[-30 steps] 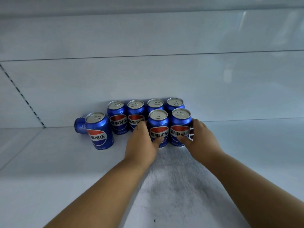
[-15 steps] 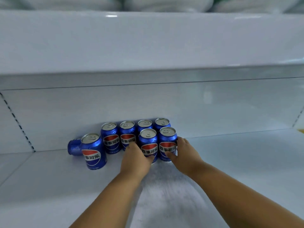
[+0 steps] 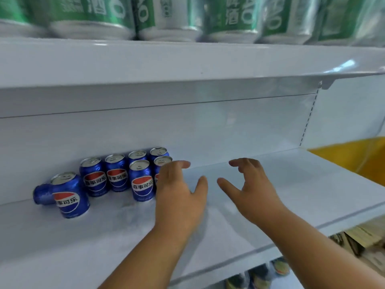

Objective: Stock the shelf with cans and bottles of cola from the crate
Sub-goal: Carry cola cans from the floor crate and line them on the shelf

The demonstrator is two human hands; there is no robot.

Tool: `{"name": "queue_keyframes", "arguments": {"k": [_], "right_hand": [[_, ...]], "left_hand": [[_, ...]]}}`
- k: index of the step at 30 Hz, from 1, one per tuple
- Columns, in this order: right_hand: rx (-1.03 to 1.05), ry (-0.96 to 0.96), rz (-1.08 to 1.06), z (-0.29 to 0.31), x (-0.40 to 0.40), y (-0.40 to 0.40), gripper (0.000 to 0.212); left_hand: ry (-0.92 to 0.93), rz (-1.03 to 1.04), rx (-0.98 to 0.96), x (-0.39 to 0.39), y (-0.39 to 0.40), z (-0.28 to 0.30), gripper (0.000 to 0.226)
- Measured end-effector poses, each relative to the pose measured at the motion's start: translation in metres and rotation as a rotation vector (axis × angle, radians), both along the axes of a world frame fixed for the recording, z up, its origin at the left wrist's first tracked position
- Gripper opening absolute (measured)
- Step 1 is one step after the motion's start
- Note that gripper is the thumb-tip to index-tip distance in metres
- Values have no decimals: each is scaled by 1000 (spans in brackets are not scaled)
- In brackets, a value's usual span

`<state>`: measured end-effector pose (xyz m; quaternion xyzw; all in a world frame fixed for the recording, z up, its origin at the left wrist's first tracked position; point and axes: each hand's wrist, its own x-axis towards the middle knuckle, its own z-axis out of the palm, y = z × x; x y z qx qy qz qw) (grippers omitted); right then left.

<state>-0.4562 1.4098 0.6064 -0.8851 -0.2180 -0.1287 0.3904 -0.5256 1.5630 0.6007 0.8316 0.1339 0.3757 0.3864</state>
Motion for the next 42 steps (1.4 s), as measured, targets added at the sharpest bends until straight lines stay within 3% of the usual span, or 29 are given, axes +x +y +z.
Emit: {"name": "queue_keyframes", "arguments": {"k": [9,19,23,29,42], "right_hand": [[-4,56,-305,-6,-24,-234,48],[118,123,-702,-14,-89,-501,50],[177,146,-801,-18,-109,-568,35],[247,154,-926,-40,-104,-632,38],[220,261,-1166,-68,-5,-751,48]], "left_hand": [[-18,-376,106,28,-206,-7,24],[35,-811,112,34,-490,-20,26],[120,-964,85,31,-566,-24,26],[125,-1118,121,56,-639,-41,27],[229,-1362,125,208,-783,-73,25]]}}
